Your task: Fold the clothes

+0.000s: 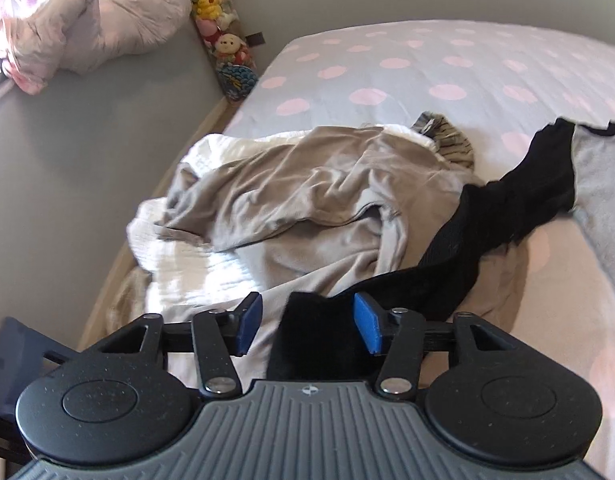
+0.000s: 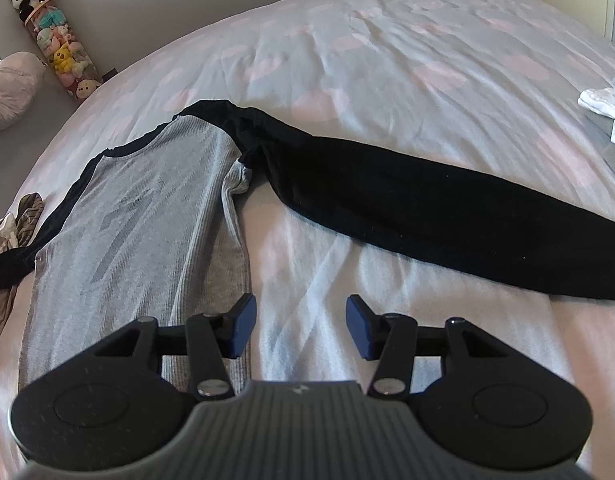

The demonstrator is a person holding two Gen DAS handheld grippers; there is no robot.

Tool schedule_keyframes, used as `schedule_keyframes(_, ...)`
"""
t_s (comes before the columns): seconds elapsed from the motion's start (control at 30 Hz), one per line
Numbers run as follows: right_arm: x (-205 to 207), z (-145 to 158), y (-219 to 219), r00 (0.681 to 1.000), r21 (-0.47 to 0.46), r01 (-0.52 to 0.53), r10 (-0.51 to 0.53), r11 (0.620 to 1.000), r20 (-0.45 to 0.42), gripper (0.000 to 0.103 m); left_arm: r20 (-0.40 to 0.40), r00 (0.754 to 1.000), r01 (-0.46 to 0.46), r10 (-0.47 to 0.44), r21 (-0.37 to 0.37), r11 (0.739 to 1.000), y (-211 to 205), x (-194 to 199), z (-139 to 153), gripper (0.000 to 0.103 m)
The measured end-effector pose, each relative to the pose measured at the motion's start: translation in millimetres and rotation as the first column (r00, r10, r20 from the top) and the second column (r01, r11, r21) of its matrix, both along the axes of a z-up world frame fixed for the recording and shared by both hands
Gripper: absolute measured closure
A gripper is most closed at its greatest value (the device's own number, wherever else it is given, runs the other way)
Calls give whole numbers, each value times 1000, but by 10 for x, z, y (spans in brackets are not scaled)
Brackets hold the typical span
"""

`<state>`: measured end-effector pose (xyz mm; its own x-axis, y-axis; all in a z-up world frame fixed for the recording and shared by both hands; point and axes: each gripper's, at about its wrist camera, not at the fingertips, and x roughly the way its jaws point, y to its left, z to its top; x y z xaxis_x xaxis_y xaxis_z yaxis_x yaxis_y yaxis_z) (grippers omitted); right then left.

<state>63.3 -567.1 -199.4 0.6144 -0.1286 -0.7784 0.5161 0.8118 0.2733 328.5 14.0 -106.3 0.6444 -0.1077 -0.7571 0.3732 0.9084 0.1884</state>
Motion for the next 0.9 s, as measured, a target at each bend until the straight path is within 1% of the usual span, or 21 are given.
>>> schedule_keyframes(0.03, 8, -8, -1, 1000, 0, -1, 1, 1000, -5, 49, -10, 1000, 9, -9, -37, 999, 4, 6, 14, 91)
schedule_keyframes(0.1, 26, -24, -2, 1000, 1, -4, 4, 1000, -14, 49, -16, 1000, 13, -14, -69, 998, -10, 2, 53, 97)
schedule_keyframes(0.13, 30, -27, -1, 1000, 1, -6, 6, 1000, -16, 49, -7, 1000, 17, -17, -67, 998, -24, -10, 90, 99)
schedule_keyframes(0.17, 32, -29, 0, 1000, 1, -9, 9, 1000, -18, 49, 5, 1000, 21, -21, -62, 998, -38, -24, 129, 99)
schedule_keyframes(0.3, 40, -34, 6, 1000, 1, -16, 16, 1000, -21, 49, 65, 998, 16, -10, -96, 995, -22, -25, 448, 100)
schedule_keyframes(0.4, 37, -37, 6, 1000, 3, -16, 16, 1000, -20, 49, 104, 994, -8, 17, -83, 996, 1, 64, 672, 100)
schedule_keyframes(0.5, 34, -43, 8, 1000, 6, -15, 15, 1000, -20, 49, 124, 990, -55, 61, -59, 997, 42, 224, 822, 100)
schedule_keyframes(0.57, 33, -44, 5, 1000, 8, -14, 14, 1000, -19, 49, 128, 987, -91, 95, -32, 995, 79, 350, 848, 101)
schedule_keyframes(0.67, 37, -53, 0, 1000, 10, -15, 15, 1000, -19, 49, 138, 981, -141, 137, 19, 990, 132, 538, 808, 101)
schedule_keyframes(0.8, 54, -83, -7, 1000, 16, -14, 15, 1000, -27, 48, 133, 971, -205, 197, 53, 977, 221, 745, 657, 101)
schedule_keyframes(0.83, 62, -92, -8, 999, 18, -14, 15, 1000, -30, 48, 132, 969, -221, 211, 61, 973, 244, 793, 616, 103)
schedule_keyframes(0.87, 69, -99, -9, 999, 19, -14, 15, 1000, -33, 48, 140, 962, -246, 233, 83, 966, 265, 832, 559, 103)
schedule_keyframes(0.9, 76, -107, -11, 999, 19, -14, 15, 1000, -35, 48, 136, 959, -263, 250, 90, 961, 292, 856, 502, 103)
